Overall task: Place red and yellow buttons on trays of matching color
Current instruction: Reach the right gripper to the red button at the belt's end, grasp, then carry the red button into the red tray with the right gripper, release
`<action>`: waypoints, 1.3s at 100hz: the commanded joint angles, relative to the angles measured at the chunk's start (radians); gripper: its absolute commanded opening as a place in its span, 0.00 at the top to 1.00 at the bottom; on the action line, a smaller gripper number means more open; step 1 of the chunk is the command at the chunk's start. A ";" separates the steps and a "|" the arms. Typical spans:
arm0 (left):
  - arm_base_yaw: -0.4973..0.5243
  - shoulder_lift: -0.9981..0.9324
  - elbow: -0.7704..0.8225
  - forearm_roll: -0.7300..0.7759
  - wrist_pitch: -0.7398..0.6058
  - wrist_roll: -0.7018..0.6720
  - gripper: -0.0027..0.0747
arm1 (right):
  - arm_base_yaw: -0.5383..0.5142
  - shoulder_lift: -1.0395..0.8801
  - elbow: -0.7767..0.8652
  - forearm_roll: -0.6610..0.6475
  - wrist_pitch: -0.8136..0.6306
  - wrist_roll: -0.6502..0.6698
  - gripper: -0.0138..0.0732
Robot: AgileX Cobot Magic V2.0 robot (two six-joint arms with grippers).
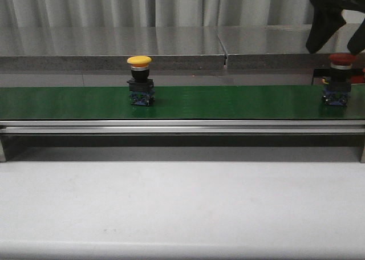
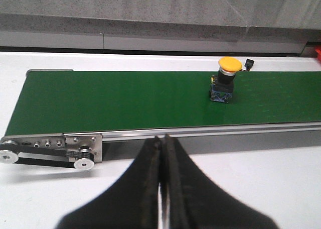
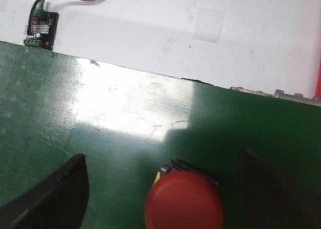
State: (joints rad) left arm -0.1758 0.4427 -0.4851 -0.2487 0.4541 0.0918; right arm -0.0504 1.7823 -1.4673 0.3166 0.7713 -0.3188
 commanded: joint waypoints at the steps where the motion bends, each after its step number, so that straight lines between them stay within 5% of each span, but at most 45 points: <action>1: -0.011 0.004 -0.026 -0.016 -0.069 -0.001 0.99 | -0.007 -0.004 -0.061 -0.024 -0.002 0.017 0.16; 24: -0.011 0.004 -0.026 -0.016 -0.069 -0.001 0.99 | -0.025 0.044 -0.066 -0.122 0.033 0.083 0.19; 62: -0.011 0.004 -0.026 -0.016 -0.069 -0.001 0.99 | -0.054 0.043 -0.119 -0.124 0.122 0.090 0.72; 130: -0.011 0.004 -0.026 -0.016 -0.069 -0.001 0.99 | -0.306 0.336 -0.757 -0.124 0.147 0.100 0.73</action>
State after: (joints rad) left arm -0.1758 0.4427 -0.4851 -0.2487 0.4541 0.0918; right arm -0.3409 2.1200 -2.1049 0.1838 0.9491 -0.2191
